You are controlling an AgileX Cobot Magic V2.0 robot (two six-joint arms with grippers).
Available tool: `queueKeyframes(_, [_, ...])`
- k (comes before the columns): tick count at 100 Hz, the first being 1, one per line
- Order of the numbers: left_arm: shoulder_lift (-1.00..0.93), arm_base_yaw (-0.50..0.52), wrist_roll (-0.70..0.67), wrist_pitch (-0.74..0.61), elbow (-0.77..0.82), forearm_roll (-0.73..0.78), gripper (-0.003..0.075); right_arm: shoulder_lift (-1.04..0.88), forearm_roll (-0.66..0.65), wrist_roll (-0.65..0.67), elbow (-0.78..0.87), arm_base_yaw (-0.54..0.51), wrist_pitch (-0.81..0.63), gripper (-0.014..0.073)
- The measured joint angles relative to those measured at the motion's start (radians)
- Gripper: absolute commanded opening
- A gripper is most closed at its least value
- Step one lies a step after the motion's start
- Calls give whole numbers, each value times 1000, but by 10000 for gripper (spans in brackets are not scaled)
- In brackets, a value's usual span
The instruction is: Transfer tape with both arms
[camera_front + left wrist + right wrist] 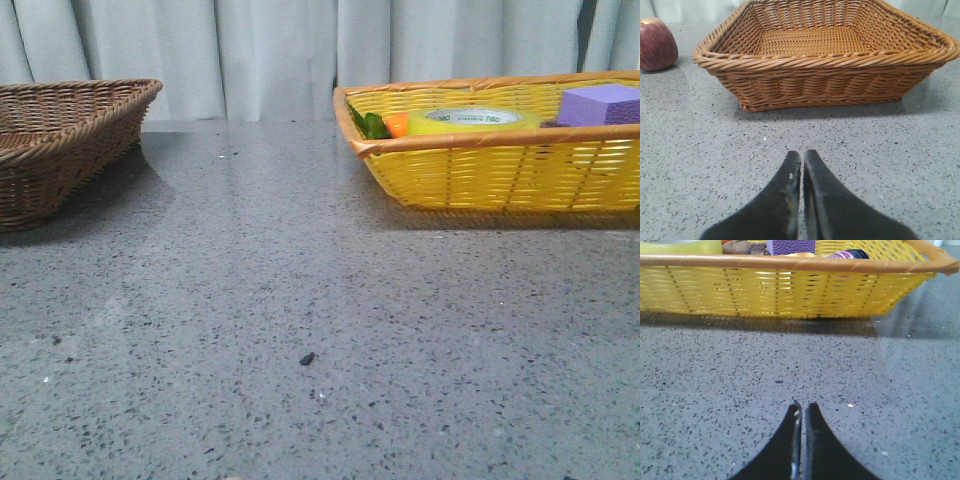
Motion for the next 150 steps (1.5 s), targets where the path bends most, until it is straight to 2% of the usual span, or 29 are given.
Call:
queueKeyframes(43, [0,0,0,-28,0,-4,-20,0,0,0,0,0,0,-74])
queueKeyframes(94, [0,0,0,-130,0,-6,-20,0,0,0,0,0,-30,-74])
queueKeyframes(126, [0,0,0,-162,0,-8,-20,0,0,0,0,0,-177,-74])
queueKeyframes(150, [0,0,0,-299,0,-16,-21,0,38,0,0,0,-344,-74])
